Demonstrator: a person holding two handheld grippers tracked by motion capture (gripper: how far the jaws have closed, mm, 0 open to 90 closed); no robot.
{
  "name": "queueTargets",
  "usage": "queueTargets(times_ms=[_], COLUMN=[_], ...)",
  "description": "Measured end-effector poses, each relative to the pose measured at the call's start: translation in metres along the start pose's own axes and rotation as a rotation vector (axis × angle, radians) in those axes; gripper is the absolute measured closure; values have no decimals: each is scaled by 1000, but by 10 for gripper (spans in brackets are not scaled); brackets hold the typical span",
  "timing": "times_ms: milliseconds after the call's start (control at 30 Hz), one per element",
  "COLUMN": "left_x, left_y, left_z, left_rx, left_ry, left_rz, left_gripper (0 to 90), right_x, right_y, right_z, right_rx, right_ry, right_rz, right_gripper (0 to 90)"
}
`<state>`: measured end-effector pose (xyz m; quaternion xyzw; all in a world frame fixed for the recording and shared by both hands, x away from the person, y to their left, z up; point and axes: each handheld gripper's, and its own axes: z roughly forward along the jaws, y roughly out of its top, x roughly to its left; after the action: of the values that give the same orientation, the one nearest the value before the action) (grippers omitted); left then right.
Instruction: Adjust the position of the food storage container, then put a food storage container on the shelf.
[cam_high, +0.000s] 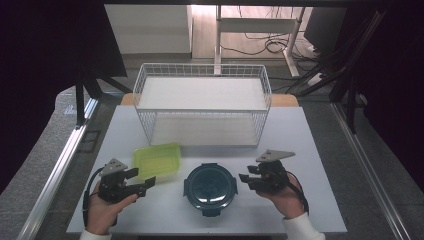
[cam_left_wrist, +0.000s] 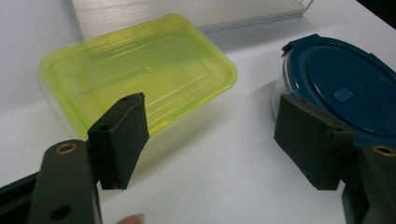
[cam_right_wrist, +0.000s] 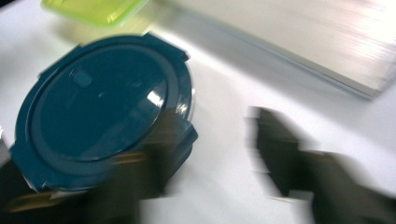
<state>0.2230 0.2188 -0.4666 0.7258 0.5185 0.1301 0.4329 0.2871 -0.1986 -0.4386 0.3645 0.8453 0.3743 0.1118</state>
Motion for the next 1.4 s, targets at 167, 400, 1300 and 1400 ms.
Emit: queueTargets(times_ms=[167, 400, 1300, 1400], left_x=[-6, -11, -31, -32], left_y=[3, 3, 8, 8], left_z=[1, 4, 12, 13], left_rx=[-10, 4, 77, 66], left_ry=[-55, -44, -90, -84], left_rz=[-25, -15, -40, -46], left_gripper=[241, 232, 139, 163], right_x=[1, -6, -11, -10], right_y=[-14, -24, -31, -31], right_z=[-3, -7, -15, -13], right_rx=[-23, -55, -99, -94], right_ry=[55, 107, 179, 177], right_rz=[62, 106, 233, 232], right_gripper=[273, 223, 180, 180])
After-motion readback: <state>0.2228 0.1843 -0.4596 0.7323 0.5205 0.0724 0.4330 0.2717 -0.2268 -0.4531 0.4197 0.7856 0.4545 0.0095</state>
